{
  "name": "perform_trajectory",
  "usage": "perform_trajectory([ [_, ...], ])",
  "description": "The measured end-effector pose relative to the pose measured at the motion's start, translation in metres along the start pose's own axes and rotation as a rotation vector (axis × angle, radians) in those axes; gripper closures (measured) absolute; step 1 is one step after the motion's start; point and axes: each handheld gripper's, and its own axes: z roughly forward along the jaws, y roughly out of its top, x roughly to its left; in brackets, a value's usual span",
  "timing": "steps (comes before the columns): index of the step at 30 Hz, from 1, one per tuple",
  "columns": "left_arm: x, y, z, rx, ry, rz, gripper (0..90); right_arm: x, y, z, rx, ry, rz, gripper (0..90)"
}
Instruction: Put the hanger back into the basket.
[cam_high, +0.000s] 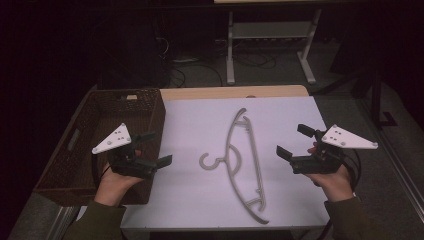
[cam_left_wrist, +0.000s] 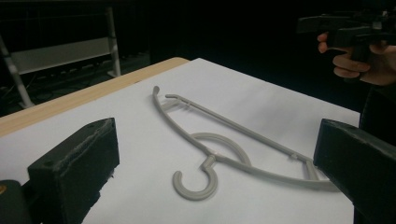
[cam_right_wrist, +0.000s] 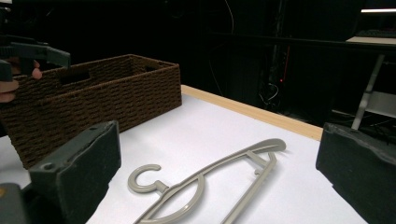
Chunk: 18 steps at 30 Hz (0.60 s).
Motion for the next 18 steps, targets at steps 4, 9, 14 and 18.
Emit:
perform_trajectory([
  [4, -0.005, 0.0, 0.005, 0.015, -0.015, 0.0, 0.0, 0.0, -0.001, 0.0, 0.024, -0.008, -0.017, 0.0],
  [9, -0.016, -0.003, 0.019, 0.057, -0.05, 0.005, 0.0, 0.001, -0.005, 0.001, 0.064, -0.014, -0.035, 0.0],
  [14, -0.025, -0.012, 0.037, 0.131, -0.083, 0.015, 0.0, 0.0, -0.011, 0.003, 0.126, -0.012, -0.045, 1.1],
  [18, -0.031, -0.019, 0.048, 0.184, -0.096, 0.028, 0.0, 0.001, -0.017, 0.007, 0.224, 0.013, -0.066, 8.7],
])
